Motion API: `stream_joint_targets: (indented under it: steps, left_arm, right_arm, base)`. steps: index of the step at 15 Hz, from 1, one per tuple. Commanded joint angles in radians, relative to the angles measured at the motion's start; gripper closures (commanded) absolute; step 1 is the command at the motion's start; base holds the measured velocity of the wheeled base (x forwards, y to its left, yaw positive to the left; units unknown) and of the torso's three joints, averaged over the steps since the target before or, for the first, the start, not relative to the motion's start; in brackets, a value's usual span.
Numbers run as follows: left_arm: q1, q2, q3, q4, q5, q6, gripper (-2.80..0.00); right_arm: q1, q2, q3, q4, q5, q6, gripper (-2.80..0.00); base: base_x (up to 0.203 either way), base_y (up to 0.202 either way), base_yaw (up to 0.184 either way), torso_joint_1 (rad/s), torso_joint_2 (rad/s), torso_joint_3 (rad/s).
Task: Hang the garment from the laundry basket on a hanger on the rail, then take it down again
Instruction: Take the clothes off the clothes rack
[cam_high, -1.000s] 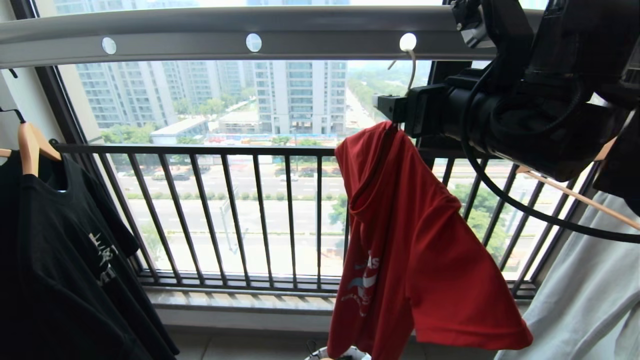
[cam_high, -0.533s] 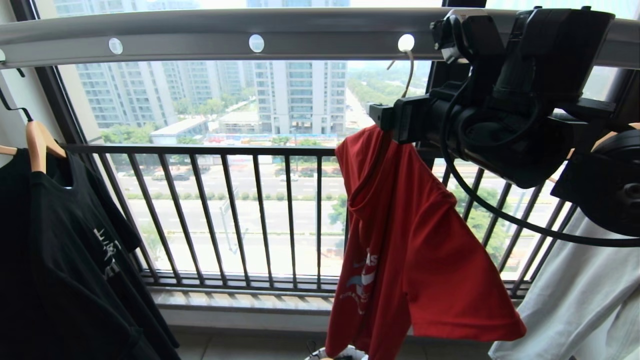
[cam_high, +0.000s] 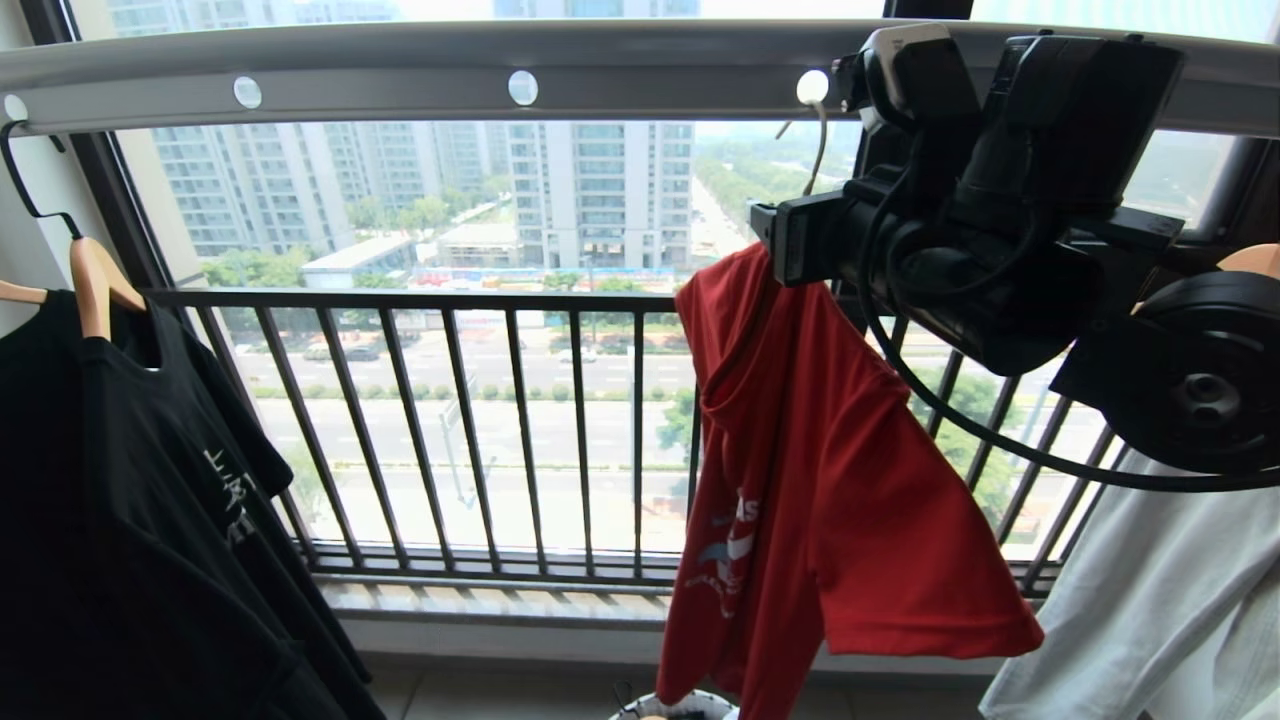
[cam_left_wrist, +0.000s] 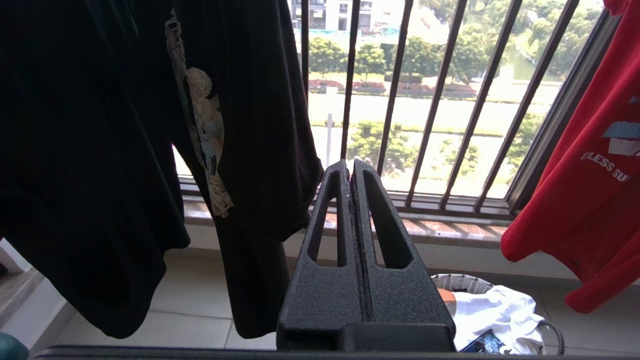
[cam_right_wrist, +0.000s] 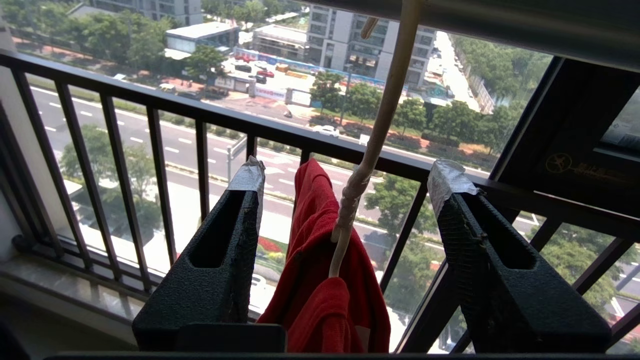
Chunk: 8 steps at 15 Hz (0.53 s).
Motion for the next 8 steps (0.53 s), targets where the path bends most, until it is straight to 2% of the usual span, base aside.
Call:
stream_joint_targets:
  steps: [1, 8]
  left_arm:
    - [0.000, 0.000, 0.002, 0.000, 0.000, -0.001, 0.00]
    - [0.000, 0.000, 0.000, -0.001, 0.000, -0.001, 0.00]
  right_arm:
    - [-0.002, 0.017, -0.006, -0.003, -0.002, -0.011, 0.00]
    - [-0.006, 0.027, -0.038, -0.003, -0.002, -0.023, 0.00]
  base:
    - [0.000, 0.000, 0.000, 0.000, 0.00, 0.000]
    - [0.000, 0.000, 0.000, 0.000, 0.00, 0.000]
